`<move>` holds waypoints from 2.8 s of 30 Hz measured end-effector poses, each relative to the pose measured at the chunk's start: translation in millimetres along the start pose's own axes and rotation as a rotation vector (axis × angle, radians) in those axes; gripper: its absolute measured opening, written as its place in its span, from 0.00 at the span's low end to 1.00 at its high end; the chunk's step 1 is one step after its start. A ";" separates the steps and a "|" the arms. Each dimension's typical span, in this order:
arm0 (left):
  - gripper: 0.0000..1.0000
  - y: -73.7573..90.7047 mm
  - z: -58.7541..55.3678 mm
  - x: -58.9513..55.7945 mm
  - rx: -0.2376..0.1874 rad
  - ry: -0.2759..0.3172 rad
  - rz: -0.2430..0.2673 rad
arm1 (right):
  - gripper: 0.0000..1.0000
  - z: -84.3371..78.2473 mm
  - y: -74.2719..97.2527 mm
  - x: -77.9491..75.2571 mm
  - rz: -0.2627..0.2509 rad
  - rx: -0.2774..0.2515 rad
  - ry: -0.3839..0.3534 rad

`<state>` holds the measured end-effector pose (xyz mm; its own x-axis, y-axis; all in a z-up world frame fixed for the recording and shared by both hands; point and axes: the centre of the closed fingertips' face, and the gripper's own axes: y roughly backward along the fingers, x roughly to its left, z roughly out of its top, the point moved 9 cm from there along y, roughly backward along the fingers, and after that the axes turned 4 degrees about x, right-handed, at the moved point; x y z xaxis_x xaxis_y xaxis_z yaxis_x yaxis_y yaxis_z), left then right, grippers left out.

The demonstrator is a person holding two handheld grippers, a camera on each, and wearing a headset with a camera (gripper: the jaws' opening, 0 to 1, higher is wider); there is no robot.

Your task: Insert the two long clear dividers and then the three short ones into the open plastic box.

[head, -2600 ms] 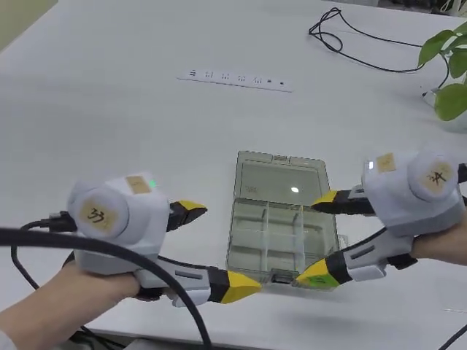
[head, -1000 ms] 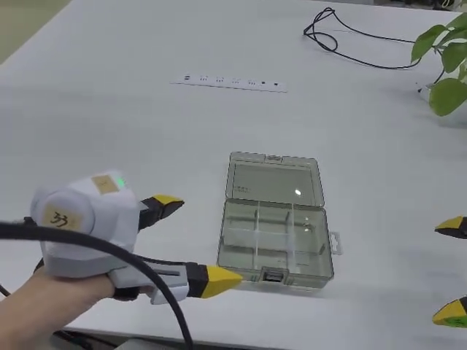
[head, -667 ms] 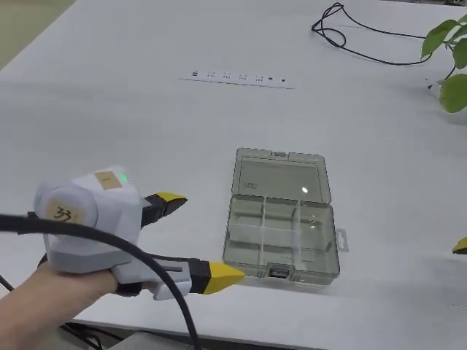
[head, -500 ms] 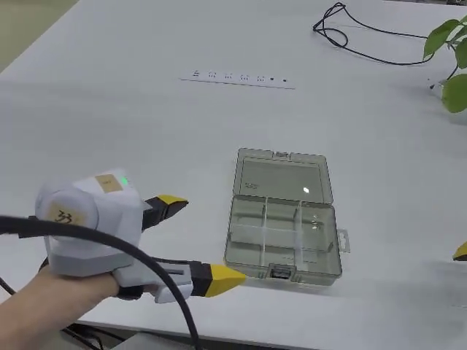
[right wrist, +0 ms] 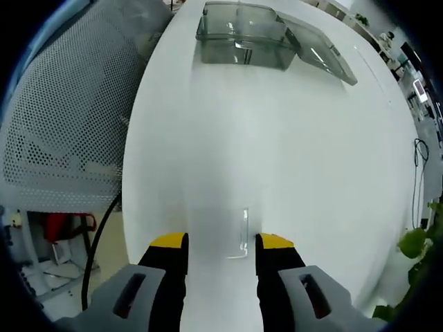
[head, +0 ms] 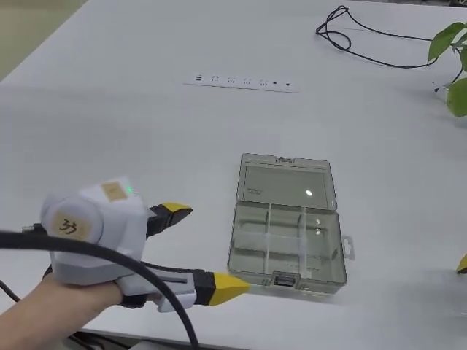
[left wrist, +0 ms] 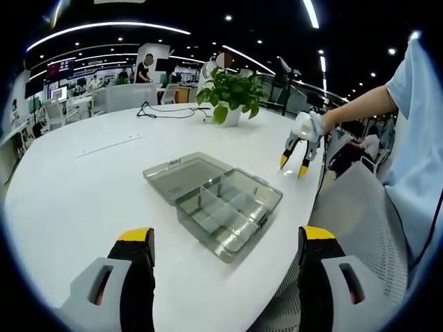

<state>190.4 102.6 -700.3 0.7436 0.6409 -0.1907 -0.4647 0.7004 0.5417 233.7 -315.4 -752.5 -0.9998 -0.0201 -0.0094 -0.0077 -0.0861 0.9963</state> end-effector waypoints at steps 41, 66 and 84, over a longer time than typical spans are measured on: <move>0.74 -7.8 11.7 9.3 0.006 0.176 -0.020 | 0.32 155.4 73.0 -23.7 -0.255 -0.345 0.069; 0.19 -54.5 47.4 1.1 -0.092 0.623 -0.207 | 0.32 245.5 73.6 -19.4 -0.434 -0.311 0.293; 0.00 -49.4 43.2 -0.8 -0.135 0.685 -0.249 | 0.32 258.8 79.9 -11.9 -0.423 -0.356 0.273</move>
<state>233.5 53.9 -691.5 0.3884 0.4797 -0.7868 -0.4100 0.8546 0.3187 239.7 -64.3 -650.5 -0.8696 -0.1620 -0.4663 -0.3482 -0.4684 0.8120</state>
